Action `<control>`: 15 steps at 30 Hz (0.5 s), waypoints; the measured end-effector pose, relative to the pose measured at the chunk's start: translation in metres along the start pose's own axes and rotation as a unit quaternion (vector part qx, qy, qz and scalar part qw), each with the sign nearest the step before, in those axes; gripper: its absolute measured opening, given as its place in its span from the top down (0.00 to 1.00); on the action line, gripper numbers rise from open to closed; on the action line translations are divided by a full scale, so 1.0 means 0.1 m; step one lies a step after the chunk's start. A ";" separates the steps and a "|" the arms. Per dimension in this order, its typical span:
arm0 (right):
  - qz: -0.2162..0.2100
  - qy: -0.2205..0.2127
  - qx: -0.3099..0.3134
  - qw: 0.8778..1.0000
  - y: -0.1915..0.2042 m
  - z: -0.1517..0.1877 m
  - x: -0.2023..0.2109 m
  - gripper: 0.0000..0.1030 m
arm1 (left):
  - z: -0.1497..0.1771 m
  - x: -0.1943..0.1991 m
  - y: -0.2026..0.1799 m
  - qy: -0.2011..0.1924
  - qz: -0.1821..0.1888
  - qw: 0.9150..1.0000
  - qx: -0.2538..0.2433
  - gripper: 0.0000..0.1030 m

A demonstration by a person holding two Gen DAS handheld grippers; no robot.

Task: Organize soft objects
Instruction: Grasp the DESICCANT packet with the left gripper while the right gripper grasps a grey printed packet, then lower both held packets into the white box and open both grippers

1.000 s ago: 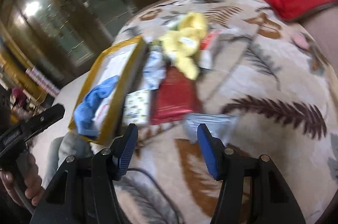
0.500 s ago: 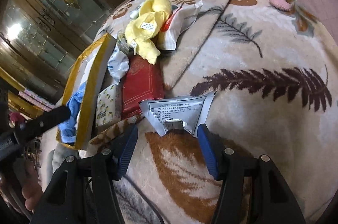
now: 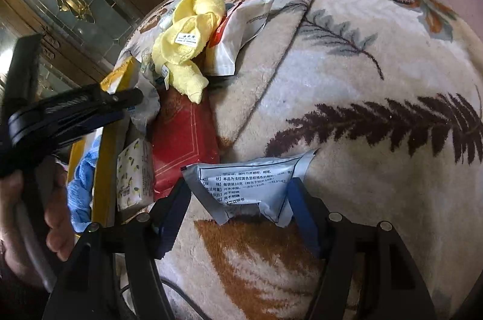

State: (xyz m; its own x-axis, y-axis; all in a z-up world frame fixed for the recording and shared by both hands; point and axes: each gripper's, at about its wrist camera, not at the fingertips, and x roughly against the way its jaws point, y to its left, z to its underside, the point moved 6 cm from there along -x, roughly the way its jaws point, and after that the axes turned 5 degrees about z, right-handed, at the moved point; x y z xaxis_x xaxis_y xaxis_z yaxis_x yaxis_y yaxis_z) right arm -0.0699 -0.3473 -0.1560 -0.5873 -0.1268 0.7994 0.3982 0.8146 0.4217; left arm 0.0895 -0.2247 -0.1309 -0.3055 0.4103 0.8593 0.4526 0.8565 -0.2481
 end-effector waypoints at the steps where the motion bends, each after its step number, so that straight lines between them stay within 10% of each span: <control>1: -0.002 0.000 0.002 1.000 -0.01 0.00 0.01 0.39 | 0.01 -0.02 0.01 0.001 0.002 1.000 0.000 0.81; 15: -0.030 -0.018 0.044 0.998 0.14 0.09 0.24 0.54 | 0.20 0.55 0.04 -0.045 0.111 0.990 0.080 0.88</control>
State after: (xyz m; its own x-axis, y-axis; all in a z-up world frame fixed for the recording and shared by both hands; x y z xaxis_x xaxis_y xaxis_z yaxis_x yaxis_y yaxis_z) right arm -0.0848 -0.3336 -0.1349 -0.6340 -0.1568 0.7572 0.2990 0.8533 0.4271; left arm 0.0578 -0.1930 -0.0939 -0.2909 0.6137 0.7340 0.3807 0.7781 -0.4996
